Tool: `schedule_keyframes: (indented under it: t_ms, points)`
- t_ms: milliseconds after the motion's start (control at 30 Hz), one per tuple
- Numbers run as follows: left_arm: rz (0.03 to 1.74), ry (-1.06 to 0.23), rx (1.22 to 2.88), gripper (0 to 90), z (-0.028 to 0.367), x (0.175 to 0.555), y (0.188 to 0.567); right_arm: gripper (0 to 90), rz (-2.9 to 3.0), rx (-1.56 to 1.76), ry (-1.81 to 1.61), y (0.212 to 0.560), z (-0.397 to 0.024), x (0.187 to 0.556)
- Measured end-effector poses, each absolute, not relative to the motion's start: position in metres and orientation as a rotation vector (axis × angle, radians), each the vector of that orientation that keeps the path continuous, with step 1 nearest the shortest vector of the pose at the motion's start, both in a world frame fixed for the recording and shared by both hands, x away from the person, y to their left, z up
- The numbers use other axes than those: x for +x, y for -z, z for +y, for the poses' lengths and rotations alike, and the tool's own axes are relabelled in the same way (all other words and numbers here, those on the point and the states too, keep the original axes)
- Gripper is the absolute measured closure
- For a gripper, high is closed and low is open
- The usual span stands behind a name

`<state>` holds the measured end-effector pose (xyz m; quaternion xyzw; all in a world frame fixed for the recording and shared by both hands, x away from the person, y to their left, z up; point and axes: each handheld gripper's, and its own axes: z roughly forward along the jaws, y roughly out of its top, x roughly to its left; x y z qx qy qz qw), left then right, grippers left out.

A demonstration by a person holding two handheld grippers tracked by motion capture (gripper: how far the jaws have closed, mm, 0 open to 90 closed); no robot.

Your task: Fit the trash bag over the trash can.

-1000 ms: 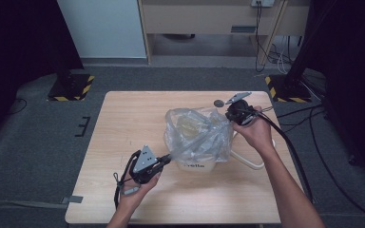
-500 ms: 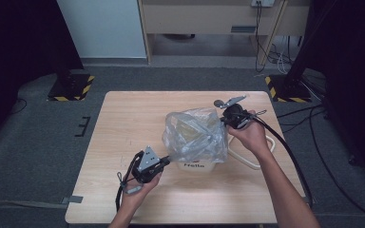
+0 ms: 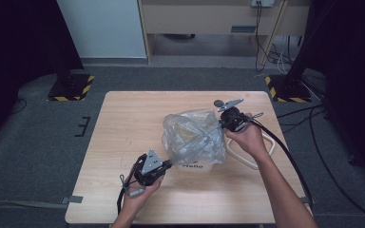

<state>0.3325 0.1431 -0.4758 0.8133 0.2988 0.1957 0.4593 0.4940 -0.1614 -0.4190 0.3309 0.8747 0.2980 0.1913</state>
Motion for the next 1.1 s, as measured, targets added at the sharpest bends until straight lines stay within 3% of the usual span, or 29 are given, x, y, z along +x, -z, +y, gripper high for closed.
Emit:
schedule_keyframes:
  t_ms: [1100]
  points:
    - [0.754,-0.464,2.016,90.0,0.146,0.333,0.489,90.0,2.507,0.911,-0.806,0.433,-0.151,0.495]
